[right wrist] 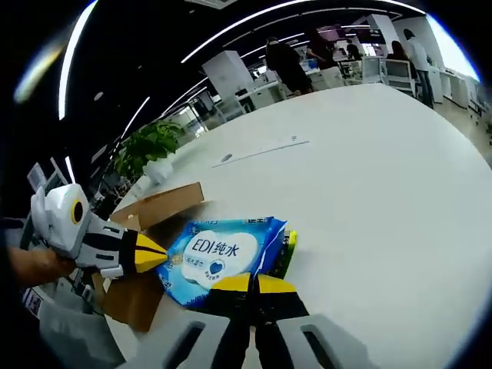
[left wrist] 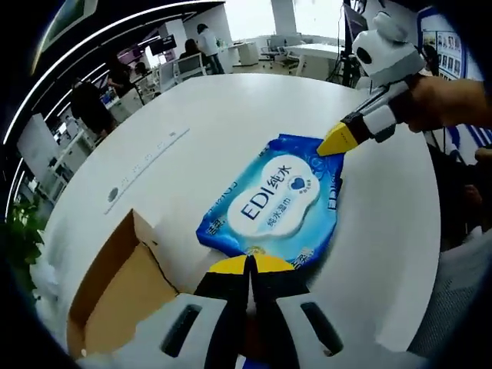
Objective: Operate the shoe box by opening the lid, removing the specified soft item, and placing it in the target area until the item is outside and the box remains undamaged.
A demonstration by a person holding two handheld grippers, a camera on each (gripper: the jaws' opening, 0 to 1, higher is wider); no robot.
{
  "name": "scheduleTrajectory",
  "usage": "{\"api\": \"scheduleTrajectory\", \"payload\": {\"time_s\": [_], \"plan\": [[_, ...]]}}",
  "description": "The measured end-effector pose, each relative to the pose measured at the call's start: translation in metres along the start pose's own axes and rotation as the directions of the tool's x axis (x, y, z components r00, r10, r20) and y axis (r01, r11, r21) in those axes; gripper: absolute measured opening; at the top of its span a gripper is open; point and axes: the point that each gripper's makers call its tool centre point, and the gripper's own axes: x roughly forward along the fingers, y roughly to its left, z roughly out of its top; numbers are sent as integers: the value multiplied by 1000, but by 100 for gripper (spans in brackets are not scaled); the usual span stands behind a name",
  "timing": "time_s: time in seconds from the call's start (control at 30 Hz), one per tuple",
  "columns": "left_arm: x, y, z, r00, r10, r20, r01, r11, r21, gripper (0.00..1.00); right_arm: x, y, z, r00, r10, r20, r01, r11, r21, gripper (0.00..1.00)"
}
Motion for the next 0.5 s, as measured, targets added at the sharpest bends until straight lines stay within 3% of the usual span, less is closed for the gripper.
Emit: {"api": "scheduleTrajectory", "payload": {"time_s": [0.5], "plan": [[8, -9, -4, 1000, -1, -29, 5, 993, 120, 0, 6, -7, -8, 999, -41, -15, 40, 998, -43, 0]]}}
